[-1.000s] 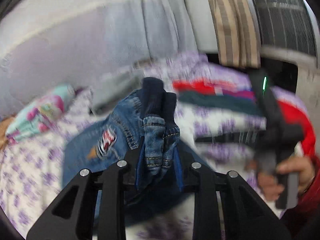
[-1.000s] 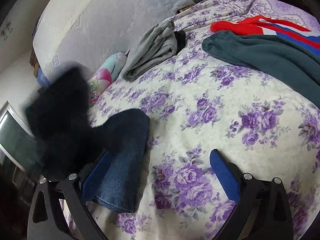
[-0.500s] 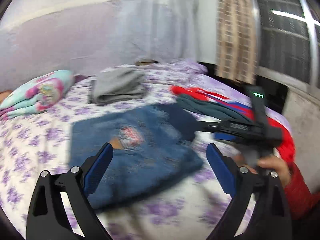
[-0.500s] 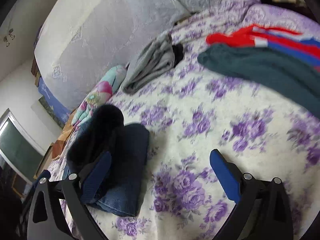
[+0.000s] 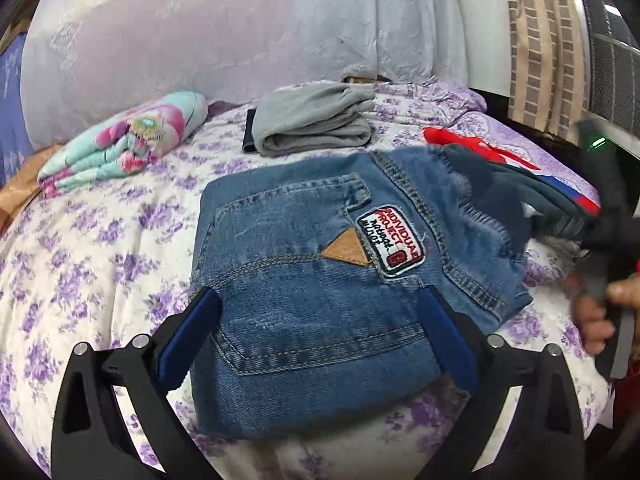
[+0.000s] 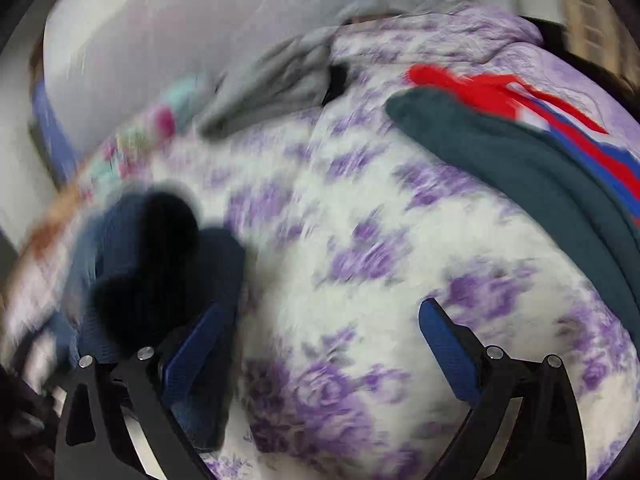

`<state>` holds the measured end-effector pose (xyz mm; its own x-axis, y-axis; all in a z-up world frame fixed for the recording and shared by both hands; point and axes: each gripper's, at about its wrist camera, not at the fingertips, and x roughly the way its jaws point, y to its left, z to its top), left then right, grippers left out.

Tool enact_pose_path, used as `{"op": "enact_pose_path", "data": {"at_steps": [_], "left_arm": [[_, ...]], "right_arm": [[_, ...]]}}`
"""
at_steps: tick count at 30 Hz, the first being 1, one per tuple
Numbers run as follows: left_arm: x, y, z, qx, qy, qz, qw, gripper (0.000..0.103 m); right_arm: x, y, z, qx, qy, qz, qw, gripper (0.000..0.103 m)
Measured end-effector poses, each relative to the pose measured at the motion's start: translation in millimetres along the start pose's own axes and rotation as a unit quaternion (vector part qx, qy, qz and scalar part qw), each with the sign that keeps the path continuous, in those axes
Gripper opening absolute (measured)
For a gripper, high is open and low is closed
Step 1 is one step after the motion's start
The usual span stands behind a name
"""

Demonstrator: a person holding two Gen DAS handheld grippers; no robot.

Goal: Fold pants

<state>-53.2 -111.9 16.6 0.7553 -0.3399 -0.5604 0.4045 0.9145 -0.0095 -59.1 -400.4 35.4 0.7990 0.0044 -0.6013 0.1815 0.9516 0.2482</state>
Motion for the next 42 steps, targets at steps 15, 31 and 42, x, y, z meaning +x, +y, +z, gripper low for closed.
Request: {"op": "enact_pose_path", "data": {"at_steps": [15, 31, 42], "left_arm": [[-2, -5, -3, 0.005, 0.002, 0.01, 0.9999, 0.099], [-2, 1, -4, -0.016, 0.002, 0.002, 0.9999, 0.099], [-3, 0, -5, -0.022, 0.003, 0.0, 0.9998, 0.099]], "right_arm": [[25, 65, -19, -0.14, 0.029, 0.041, 0.989, 0.1], [-10, 148, 7, -0.222, -0.074, 0.056, 0.971, 0.026], [17, 145, -14, -0.249, -0.052, 0.025, 0.967, 0.025]]}}
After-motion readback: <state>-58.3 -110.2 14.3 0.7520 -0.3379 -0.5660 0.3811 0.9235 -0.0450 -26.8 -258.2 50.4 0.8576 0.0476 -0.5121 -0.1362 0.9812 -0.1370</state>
